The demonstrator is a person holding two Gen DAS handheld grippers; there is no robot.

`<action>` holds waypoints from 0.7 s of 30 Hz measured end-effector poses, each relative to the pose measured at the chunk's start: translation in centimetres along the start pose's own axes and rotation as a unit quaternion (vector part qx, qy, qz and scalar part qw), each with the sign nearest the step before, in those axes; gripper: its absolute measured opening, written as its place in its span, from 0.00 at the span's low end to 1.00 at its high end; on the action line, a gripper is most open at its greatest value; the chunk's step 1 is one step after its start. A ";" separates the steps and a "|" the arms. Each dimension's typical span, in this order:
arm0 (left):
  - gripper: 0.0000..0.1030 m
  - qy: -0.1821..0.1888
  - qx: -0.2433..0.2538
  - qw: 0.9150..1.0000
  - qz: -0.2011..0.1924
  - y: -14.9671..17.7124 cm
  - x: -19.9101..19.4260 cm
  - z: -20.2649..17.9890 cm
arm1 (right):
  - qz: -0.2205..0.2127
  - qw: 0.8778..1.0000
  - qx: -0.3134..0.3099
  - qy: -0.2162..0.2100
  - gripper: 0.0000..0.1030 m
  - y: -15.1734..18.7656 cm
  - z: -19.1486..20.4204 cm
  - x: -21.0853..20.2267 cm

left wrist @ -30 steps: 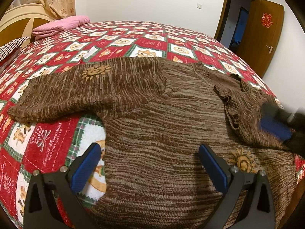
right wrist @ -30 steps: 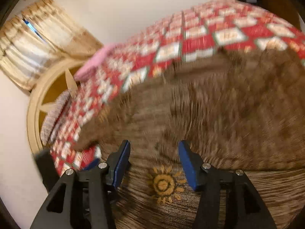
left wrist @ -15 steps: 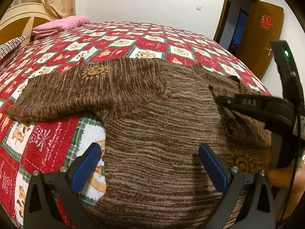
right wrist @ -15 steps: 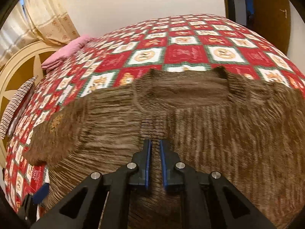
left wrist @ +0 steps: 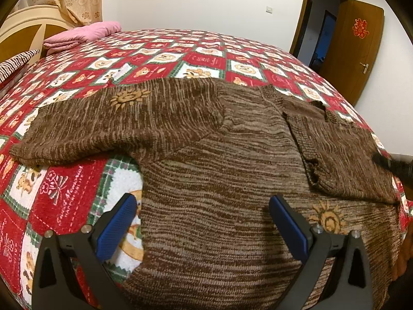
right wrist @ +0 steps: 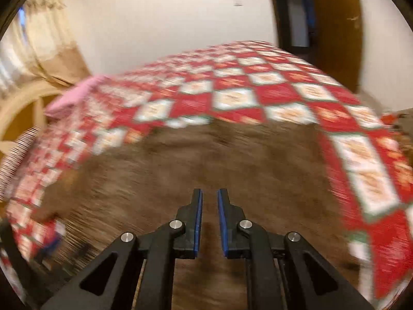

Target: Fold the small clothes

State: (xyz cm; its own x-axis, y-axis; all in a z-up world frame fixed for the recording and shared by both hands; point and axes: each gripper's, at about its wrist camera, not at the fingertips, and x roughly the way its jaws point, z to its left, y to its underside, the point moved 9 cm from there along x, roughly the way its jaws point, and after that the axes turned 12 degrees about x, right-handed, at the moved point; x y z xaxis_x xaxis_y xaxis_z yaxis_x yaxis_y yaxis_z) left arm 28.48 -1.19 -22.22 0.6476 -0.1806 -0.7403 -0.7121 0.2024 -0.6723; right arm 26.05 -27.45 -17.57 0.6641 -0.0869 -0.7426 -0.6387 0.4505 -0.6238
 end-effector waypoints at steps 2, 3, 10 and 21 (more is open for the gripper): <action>1.00 -0.003 0.002 1.000 0.002 0.0 0.0 0.0 | 0.018 0.999 0.003 0.031 0.12 1.7 -2.8 0.7; 1.00 -0.005 0.003 1.000 0.004 0.0 0.1 0.0 | 0.010 1.000 0.007 0.014 0.12 2.4 -3.5 0.6; 1.00 -0.021 0.017 0.999 0.019 0.2 0.4 -0.1 | -0.018 0.999 -0.008 0.035 0.15 2.9 -3.1 -0.1; 1.00 -0.030 0.026 0.999 0.027 0.5 0.5 -0.2 | -0.031 0.997 -0.029 0.064 0.20 3.1 -2.8 -0.2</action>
State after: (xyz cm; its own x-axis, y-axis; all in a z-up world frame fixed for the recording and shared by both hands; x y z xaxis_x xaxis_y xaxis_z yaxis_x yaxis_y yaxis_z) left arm 28.42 -1.42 -22.91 0.6253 -0.1101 -0.7726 -0.7319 0.2606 -0.6295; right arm 22.85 -28.54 -20.08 0.6503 -0.2278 -0.7247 -0.6212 0.3896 -0.6800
